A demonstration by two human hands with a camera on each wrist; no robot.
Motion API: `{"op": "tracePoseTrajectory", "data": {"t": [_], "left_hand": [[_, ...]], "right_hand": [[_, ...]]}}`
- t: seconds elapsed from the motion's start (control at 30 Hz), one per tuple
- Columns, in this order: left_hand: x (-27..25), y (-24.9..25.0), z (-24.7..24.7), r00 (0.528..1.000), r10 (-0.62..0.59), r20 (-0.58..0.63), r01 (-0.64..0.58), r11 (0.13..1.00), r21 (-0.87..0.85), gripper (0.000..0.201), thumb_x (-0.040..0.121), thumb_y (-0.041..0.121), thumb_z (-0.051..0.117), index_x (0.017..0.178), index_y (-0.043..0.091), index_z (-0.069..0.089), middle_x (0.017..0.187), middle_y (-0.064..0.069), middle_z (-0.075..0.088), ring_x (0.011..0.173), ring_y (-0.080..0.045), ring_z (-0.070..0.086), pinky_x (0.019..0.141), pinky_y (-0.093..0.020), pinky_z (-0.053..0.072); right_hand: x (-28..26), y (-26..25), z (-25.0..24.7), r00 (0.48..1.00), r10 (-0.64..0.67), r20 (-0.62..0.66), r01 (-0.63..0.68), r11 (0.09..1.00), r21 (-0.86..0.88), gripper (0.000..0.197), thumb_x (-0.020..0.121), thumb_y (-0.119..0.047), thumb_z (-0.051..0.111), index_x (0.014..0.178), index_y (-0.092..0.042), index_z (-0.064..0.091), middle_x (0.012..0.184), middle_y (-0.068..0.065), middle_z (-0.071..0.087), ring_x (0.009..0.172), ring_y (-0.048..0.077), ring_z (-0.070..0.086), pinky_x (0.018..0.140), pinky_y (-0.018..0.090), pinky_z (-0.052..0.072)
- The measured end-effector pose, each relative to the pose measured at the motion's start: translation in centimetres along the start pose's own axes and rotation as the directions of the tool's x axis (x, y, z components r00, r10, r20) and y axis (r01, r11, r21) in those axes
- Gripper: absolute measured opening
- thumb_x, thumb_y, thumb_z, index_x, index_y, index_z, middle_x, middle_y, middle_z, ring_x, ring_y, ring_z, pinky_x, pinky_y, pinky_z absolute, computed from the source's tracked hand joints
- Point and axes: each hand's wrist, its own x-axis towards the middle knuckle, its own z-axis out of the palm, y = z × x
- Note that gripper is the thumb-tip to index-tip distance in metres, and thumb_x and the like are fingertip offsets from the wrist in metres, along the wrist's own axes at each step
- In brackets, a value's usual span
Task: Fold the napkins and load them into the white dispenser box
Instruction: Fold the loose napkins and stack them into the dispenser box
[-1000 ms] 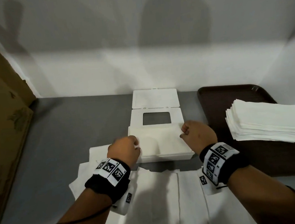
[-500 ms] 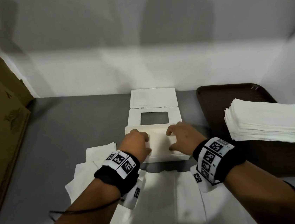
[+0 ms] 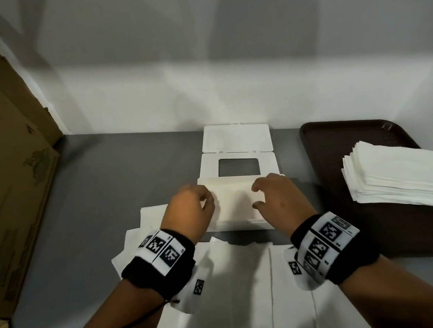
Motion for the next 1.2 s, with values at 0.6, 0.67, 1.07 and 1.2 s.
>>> {"op": "tracePoseTrajectory", "data": {"t": [0.6, 0.67, 1.07, 1.2], "left_hand": [[-8.3, -14.4, -4.4, 0.924, -0.33, 0.194, 0.289, 0.933, 0.213, 0.082, 0.067, 0.053, 0.075, 0.134, 0.021, 0.041, 0.134, -0.004, 0.042, 0.128, -0.027, 0.036, 0.106, -0.037, 0.037], [-8.4, -14.6, -4.4, 0.926, -0.324, 0.194, 0.279, 0.933, 0.226, 0.086, 0.065, 0.056, 0.075, 0.135, 0.021, 0.04, 0.134, -0.004, 0.042, 0.128, -0.027, 0.036, 0.106, -0.038, 0.038], [-8.1, -14.3, -5.2, 0.978, -0.166, 0.125, 0.165, 0.986, 0.014, 0.084, 0.07, 0.057, 0.071, 0.135, 0.017, 0.036, 0.136, -0.006, 0.046, 0.127, -0.027, 0.042, 0.105, -0.036, 0.037], [-7.5, -13.8, -5.9, 0.971, -0.132, 0.197, 0.197, 0.913, -0.357, 0.096, 0.062, 0.049, 0.083, 0.138, 0.023, 0.03, 0.125, 0.009, 0.052, 0.115, -0.012, 0.053, 0.099, -0.027, 0.041]], "right_hand": [[-8.4, -13.3, 9.6, 0.945, 0.052, 0.324, -0.056, 0.998, 0.002, 0.062, 0.073, -0.056, 0.072, 0.111, -0.014, 0.047, 0.111, 0.005, 0.053, 0.107, 0.026, 0.05, 0.085, 0.036, 0.044], [-8.4, -13.7, 9.7, 0.948, 0.084, 0.306, -0.073, 0.996, -0.048, 0.063, 0.07, -0.058, 0.073, 0.107, -0.016, 0.046, 0.107, 0.004, 0.056, 0.105, 0.026, 0.052, 0.083, 0.037, 0.046], [-9.1, -14.1, 8.3, 0.985, 0.067, 0.159, -0.122, 0.922, 0.368, 0.004, 0.087, -0.021, 0.063, 0.088, -0.022, 0.059, 0.089, -0.008, 0.063, 0.088, 0.013, 0.058, 0.074, 0.02, 0.042], [-9.0, -13.2, 5.2, 0.994, 0.098, 0.046, -0.107, 0.816, 0.568, 0.008, 0.086, -0.017, 0.066, 0.081, -0.021, 0.063, 0.082, -0.008, 0.067, 0.077, 0.003, 0.059, 0.061, 0.008, 0.041]]}}
